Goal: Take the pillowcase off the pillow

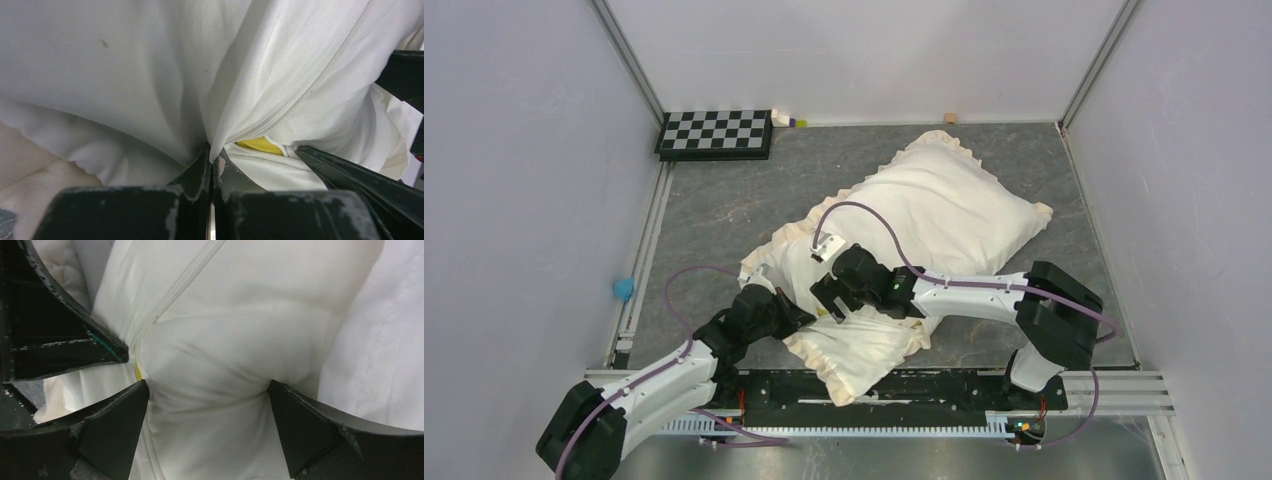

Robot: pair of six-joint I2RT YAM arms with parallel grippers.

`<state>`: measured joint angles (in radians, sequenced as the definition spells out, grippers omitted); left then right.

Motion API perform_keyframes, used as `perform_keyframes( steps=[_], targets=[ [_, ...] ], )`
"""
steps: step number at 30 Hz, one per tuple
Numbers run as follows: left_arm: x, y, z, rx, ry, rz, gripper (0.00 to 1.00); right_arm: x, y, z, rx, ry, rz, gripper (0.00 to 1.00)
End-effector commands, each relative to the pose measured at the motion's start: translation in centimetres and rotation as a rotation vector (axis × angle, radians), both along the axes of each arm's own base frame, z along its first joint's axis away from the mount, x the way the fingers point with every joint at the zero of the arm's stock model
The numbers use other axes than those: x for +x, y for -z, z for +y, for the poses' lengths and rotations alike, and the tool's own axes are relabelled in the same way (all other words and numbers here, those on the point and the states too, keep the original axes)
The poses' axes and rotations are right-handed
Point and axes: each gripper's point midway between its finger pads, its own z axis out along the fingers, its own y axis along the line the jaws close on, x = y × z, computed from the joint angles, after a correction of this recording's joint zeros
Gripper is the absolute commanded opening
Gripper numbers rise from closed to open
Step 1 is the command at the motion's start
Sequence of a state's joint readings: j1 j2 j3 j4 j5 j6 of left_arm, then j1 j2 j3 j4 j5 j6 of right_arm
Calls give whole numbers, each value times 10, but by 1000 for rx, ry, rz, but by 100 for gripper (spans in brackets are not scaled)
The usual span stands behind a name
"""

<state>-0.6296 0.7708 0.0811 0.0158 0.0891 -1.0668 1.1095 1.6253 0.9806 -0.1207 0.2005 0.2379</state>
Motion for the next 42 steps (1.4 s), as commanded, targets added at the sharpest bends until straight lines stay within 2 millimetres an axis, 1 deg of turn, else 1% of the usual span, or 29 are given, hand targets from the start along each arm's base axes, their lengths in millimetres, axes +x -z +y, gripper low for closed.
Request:
perform_keyframes(
  steps=[1,4,5,6,7,8,10,15,16,19,22,24,26,29,32,34,36,37,39,40,42],
  targets=[
    [-22,19,12,95,68,72,2,13,17,3,-41,54,-40,98],
    [-21,19,12,91,60,67,2,14,30,-9,-108,83,-68,98],
    [-21,19,12,88,58,66,2,15,32,-12,-126,93,-78,97],
    [-21,19,12,88,56,65,2,17,32,-15,-144,104,-89,91],
    [-21,19,12,89,55,65,2,18,32,-17,-153,110,-97,83],
    [-21,19,12,91,55,65,2,20,30,-18,-153,115,-105,69],
    [-19,18,12,93,52,63,2,23,17,-18,-126,128,-131,43],
    [-15,16,16,133,45,53,2,32,-40,-16,32,149,-192,4],
    [-14,16,17,139,46,54,2,33,-53,-17,68,148,-194,0],
    [-12,15,18,151,44,51,2,37,-89,-21,193,127,-187,0],
    [-9,12,17,152,39,41,2,43,-118,-33,282,121,-189,0],
    [-6,9,16,151,34,33,2,50,-136,-50,311,154,-214,0],
    [-3,6,15,150,32,22,2,59,-147,-69,320,195,-238,0],
    [2,3,14,161,30,7,2,72,-158,-94,339,256,-258,0],
    [8,1,13,178,34,-3,2,79,-166,-107,381,284,-252,0],
    [12,0,12,198,38,-6,2,82,-168,-112,397,290,-242,0],
    [17,-5,10,210,46,-8,2,82,-166,-116,393,289,-238,0],
    [20,-11,8,211,44,-6,2,81,-164,-117,389,288,-238,0],
    [23,-30,-5,175,91,-24,2,78,-153,-115,376,265,-220,0],
    [24,-43,-13,139,118,-36,2,76,-144,-114,365,255,-202,0],
    [26,-64,-24,95,151,-58,4,72,-129,-108,356,224,-166,0]
  ],
)
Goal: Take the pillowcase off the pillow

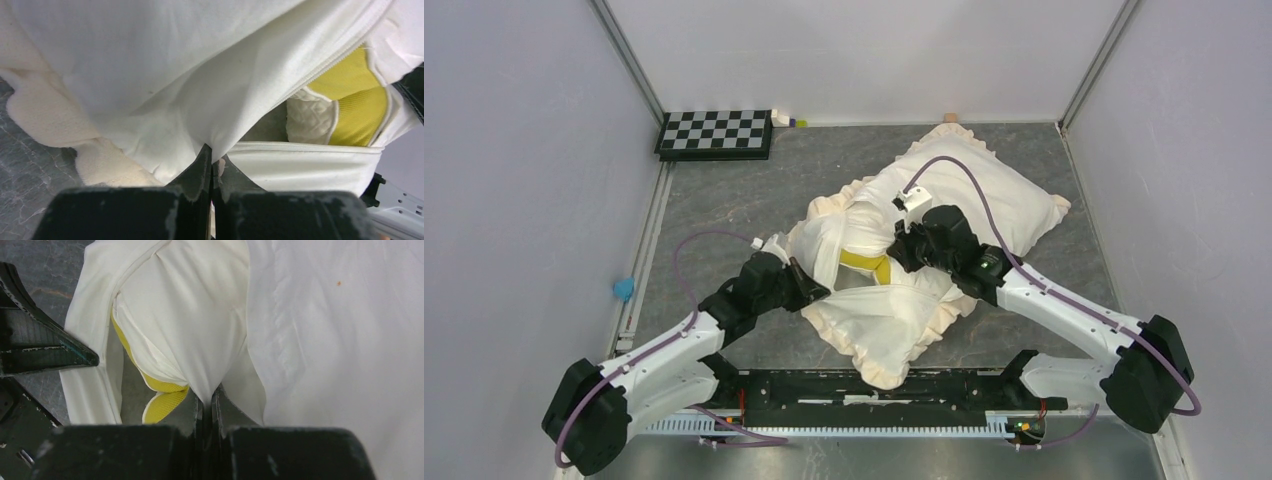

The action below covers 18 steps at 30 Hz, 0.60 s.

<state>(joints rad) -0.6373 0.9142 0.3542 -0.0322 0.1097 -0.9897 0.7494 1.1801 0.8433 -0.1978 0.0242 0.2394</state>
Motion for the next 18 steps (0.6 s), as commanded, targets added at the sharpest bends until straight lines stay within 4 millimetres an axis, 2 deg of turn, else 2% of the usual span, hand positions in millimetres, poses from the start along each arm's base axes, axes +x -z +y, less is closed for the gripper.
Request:
perform_keyframes(
  steps=[1,3,5,7,8,9,10,13,16,18],
  targets=[
    [-11,-6,6,100,83,22,6,16,-28,4,95,4,-110,0],
    [-4,-21,10,126,70,-23,9,11,-20,13,117,-38,-88,0],
    [6,-30,24,203,25,-68,10,7,-11,18,127,-64,-57,0],
    [16,-40,39,299,-19,-101,14,7,-12,22,145,-75,-61,0],
    [19,-42,46,349,-28,-107,23,6,-10,23,149,-83,-58,0],
    [21,-50,49,378,-22,-122,43,5,-8,24,150,-91,-53,0],
    [23,-56,48,401,8,-141,53,3,-7,25,151,-100,-48,0],
    [27,-81,39,376,58,-214,73,2,-4,26,146,-113,-42,0],
    [35,-97,30,345,84,-304,83,1,-2,26,144,-119,-41,0],
    [44,-102,25,341,81,-330,84,0,-2,27,147,-125,-41,0]
  ],
)
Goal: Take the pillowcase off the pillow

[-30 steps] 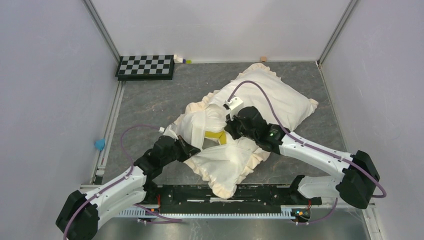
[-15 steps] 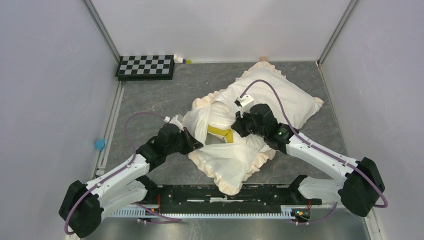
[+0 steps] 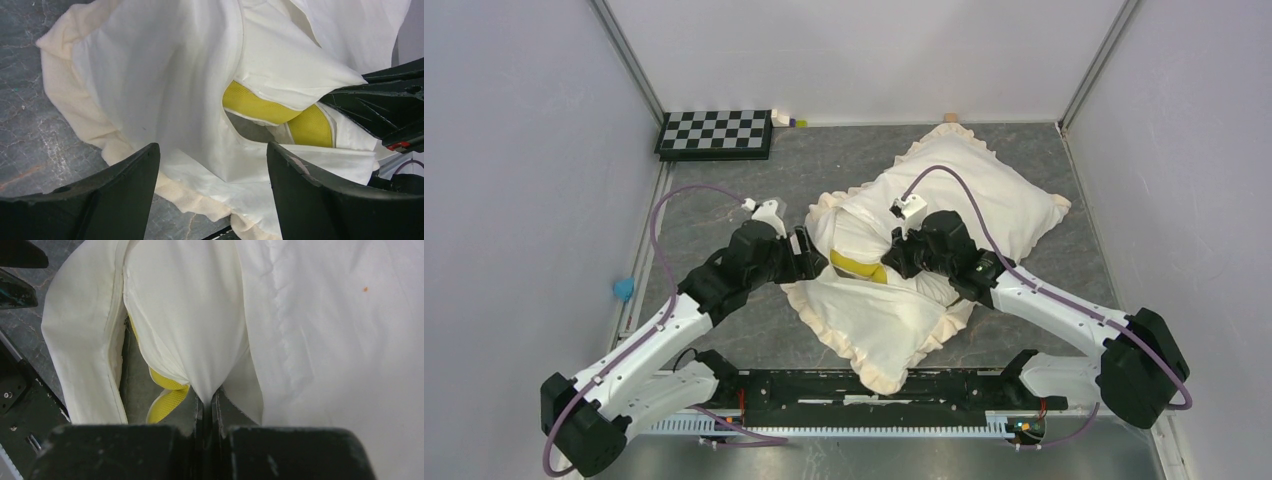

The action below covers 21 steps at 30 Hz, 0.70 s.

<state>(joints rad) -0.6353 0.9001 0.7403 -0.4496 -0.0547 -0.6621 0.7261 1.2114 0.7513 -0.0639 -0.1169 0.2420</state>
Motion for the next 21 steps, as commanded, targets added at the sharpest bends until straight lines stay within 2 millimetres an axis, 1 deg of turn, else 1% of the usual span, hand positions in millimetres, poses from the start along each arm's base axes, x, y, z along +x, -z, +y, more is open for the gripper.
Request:
perform_keyframes(
  steps=[1,2,4,5,6,8,11,14,15,17,19,21],
  targets=[
    [22,-19,-4,56,38,-115,84,9,-26,13,91,-28,-79,0],
    [27,-19,-6,69,33,-113,82,8,-27,14,92,-34,-77,0],
    [37,-12,-9,107,27,-90,81,7,-27,15,92,-42,-78,0],
    [42,-6,-10,127,18,-73,79,7,-29,15,94,-43,-79,0],
    [47,2,-10,149,7,-52,75,7,-29,15,94,-44,-81,0],
    [54,18,-10,168,-18,-8,64,7,-33,14,96,-42,-90,0],
    [63,42,7,159,-96,62,39,10,-43,7,96,-5,-122,0],
    [67,64,25,13,-155,119,19,12,-64,-3,132,46,-183,0],
    [67,68,26,-50,-163,132,15,12,-72,-6,149,60,-205,0],
    [64,83,32,-102,-185,153,9,11,-89,-11,188,80,-249,0],
    [62,96,33,-106,-192,170,8,11,-102,-13,219,90,-282,0],
    [60,105,25,-143,-173,194,7,12,-116,-13,259,104,-305,0]
  ],
)
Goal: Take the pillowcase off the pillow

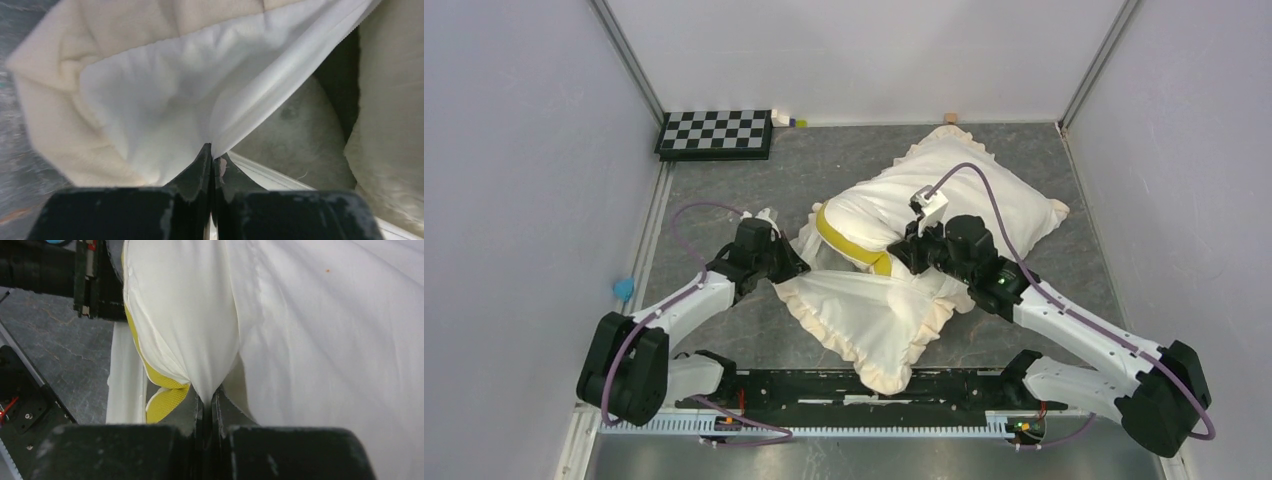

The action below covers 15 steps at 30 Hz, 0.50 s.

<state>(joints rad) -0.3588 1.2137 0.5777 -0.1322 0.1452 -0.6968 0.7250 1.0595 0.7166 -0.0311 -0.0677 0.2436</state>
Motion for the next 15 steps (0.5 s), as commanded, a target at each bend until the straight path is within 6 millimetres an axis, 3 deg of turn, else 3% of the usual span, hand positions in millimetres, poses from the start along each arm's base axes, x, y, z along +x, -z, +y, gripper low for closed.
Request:
perform_keyframes(
  steps=[1,4,5,8,10,15],
  targets=[
    [11,6,-11,-114,-17,-23,4,14,-80,2,196,54,-192,0],
    [11,8,-28,-175,29,-19,3,16,-97,12,286,42,-205,0],
    [10,5,-34,-174,41,-34,8,18,-98,15,311,43,-200,0],
    [1,-16,-59,-101,100,-136,37,24,-104,29,404,30,-188,0],
    [-11,-40,-73,-117,153,-211,50,30,-105,35,429,31,-195,0],
    [-34,-82,-61,-203,147,-376,77,47,-96,36,423,94,-201,0]
  ],
)
